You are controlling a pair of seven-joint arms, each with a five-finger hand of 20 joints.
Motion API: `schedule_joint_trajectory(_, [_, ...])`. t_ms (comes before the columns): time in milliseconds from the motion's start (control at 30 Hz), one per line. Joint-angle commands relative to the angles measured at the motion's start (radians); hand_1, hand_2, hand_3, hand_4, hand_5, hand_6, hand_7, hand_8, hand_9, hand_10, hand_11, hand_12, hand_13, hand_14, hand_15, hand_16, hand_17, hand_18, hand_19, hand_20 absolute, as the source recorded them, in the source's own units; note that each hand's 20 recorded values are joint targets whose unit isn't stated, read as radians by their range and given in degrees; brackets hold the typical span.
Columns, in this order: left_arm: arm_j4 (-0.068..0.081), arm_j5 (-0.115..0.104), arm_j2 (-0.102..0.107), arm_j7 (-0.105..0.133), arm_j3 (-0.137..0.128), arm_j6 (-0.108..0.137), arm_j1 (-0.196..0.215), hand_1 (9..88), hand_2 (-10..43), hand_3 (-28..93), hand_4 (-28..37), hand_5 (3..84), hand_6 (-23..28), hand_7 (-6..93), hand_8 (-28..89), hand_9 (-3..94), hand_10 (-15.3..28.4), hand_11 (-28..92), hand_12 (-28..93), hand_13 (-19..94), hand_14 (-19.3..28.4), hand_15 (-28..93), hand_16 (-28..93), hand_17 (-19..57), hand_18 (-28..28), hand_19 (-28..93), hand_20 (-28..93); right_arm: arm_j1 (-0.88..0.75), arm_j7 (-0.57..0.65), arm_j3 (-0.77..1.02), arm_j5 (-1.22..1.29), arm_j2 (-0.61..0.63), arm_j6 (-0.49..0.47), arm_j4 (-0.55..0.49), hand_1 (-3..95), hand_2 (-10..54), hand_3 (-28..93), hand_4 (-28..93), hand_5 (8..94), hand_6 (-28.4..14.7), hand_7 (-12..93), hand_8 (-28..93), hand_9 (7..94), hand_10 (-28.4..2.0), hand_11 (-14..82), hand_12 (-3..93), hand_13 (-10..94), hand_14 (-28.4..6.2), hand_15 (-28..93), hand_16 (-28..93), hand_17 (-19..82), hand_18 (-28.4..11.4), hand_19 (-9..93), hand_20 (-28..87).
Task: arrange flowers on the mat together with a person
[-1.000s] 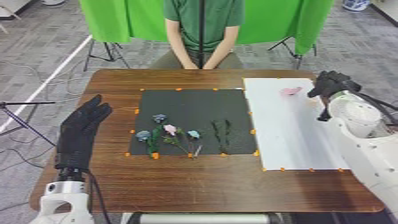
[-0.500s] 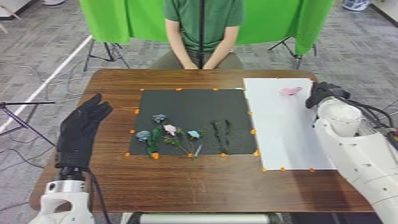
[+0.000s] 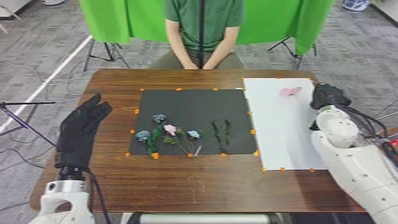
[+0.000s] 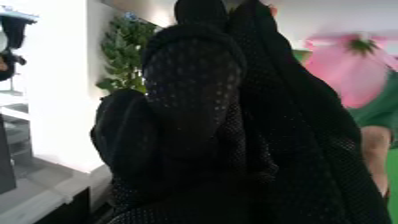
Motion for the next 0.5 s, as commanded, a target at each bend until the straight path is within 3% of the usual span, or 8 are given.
schedule_joint_trajectory(33, [-0.004,-0.009,0.005,-0.013,-0.011,0.0,0.022,25.3,-1.6,64,-22.8,43.3,3.5,12.5,-6,43.5,12.9,14,14,34,15.6,11,3,4.0,9.9,1,15,0.027,0.049,-0.015,0.151,0.096,0.045,-0.362,67.4,-9.5,56,-22,85.6,1.6,17,4,93.7,-9.0,11.1,25.5,94,-1.2,52,21,65,-11.7,92,30])
schedule_joint_trajectory(267, [-0.007,-0.008,0.018,-0.029,-0.02,-0.013,0.02,25.2,-1.5,64,-22.8,43.3,3.5,12.5,-6,43.5,12.9,14,14,34,15.6,11,3,4.0,9.9,1,15,-0.012,0.07,-0.059,0.272,-0.042,-0.051,-0.526,67.0,-9.5,57,-22,86.0,1.7,16,4,93.7,-8.9,11.5,25.4,94,-0.9,53,21,65,-11.5,93,32])
schedule_joint_trajectory(500, [-0.007,-0.007,0.018,-0.036,-0.027,-0.022,0.026,25.3,-1.4,64,-22.8,43.2,3.5,12.5,-6,43.3,12.9,14,14,34,15.7,11,3,3.9,10.0,1,15,-0.077,0.053,-0.172,0.248,-0.195,-0.086,-0.502,67.1,-9.5,56,-22,86.1,1.6,16,4,93.7,-8.9,11.4,25.6,94,-0.9,54,21,65,-11.3,93,33])
